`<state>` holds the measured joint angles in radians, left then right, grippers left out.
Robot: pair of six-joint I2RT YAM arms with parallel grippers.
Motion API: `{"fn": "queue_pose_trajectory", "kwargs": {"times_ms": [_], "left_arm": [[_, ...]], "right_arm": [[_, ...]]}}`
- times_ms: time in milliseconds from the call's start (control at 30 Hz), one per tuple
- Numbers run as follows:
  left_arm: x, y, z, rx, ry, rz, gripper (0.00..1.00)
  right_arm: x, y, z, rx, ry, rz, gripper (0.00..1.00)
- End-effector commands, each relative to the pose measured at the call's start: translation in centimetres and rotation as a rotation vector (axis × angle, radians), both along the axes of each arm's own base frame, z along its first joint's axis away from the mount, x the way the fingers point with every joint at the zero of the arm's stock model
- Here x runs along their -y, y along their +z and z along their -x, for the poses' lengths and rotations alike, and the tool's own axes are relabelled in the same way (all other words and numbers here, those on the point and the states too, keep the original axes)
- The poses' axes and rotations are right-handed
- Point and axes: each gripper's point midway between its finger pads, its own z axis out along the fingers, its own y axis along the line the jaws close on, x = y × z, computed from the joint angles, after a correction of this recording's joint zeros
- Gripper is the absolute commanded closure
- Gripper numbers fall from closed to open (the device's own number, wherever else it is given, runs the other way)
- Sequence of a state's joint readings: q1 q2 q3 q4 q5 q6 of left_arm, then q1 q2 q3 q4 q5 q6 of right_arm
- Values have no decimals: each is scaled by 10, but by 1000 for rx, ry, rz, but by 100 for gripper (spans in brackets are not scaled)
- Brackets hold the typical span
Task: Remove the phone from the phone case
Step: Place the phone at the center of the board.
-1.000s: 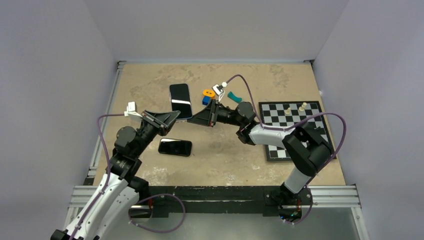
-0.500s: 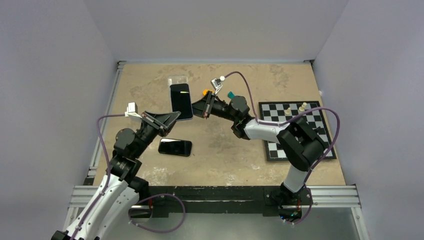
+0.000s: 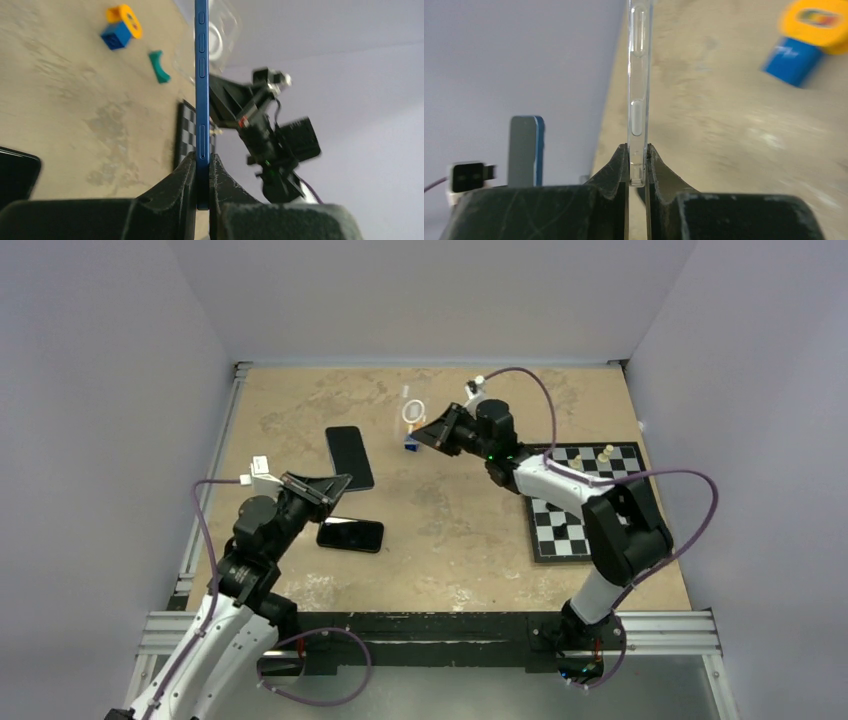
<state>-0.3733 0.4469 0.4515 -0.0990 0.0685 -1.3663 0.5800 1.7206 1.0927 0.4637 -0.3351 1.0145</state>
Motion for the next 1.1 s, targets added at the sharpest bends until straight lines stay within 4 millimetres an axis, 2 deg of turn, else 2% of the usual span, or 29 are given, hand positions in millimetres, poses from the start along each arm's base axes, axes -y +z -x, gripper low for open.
{"fn": "queue_pose_trajectory", "kwargs": {"times_ms": [0, 100, 233, 367, 467, 633, 700, 733, 767, 800, 867, 967, 1000, 1067], "left_arm": [[-43, -6, -44, -44, 284, -132, 100], [-62, -19, -85, -81, 412, -118, 100], [-85, -27, -148, -61, 554, -77, 100], [-110, -41, -204, -69, 665, -71, 100], [-127, -61, -242, -90, 725, -68, 100], [-149, -99, -293, -168, 808, -70, 100], [-159, -116, -306, -195, 839, -57, 100], [-163, -58, -306, -94, 845, -9, 100], [-165, -118, -317, -203, 850, -77, 100], [-167, -129, -322, -228, 852, -105, 100], [-168, -135, -329, -258, 848, -158, 100], [-170, -143, -334, -294, 844, -177, 94], [-170, -151, -334, -331, 839, -183, 91], [-170, -154, -334, -363, 832, -188, 91]], "right_arm": [[75, -35, 10, 50, -106, 336, 100], [90, -42, 38, 84, -41, 453, 100], [91, -55, 82, 72, 104, 444, 100], [87, -66, 115, 55, 222, 390, 100], [83, -68, 132, 39, 283, 331, 100], [86, -75, 144, 28, 297, 310, 100], [87, -76, 147, 28, 293, 305, 100], [88, -77, 149, 27, 293, 299, 100], [87, -77, 150, 25, 293, 287, 100], [89, -81, 152, 51, 309, 302, 100], [89, -84, 156, 6, 299, 279, 100], [91, -90, 160, -14, 299, 279, 100], [91, -91, 162, -18, 301, 280, 100], [92, -89, 163, -18, 299, 278, 100]]}}
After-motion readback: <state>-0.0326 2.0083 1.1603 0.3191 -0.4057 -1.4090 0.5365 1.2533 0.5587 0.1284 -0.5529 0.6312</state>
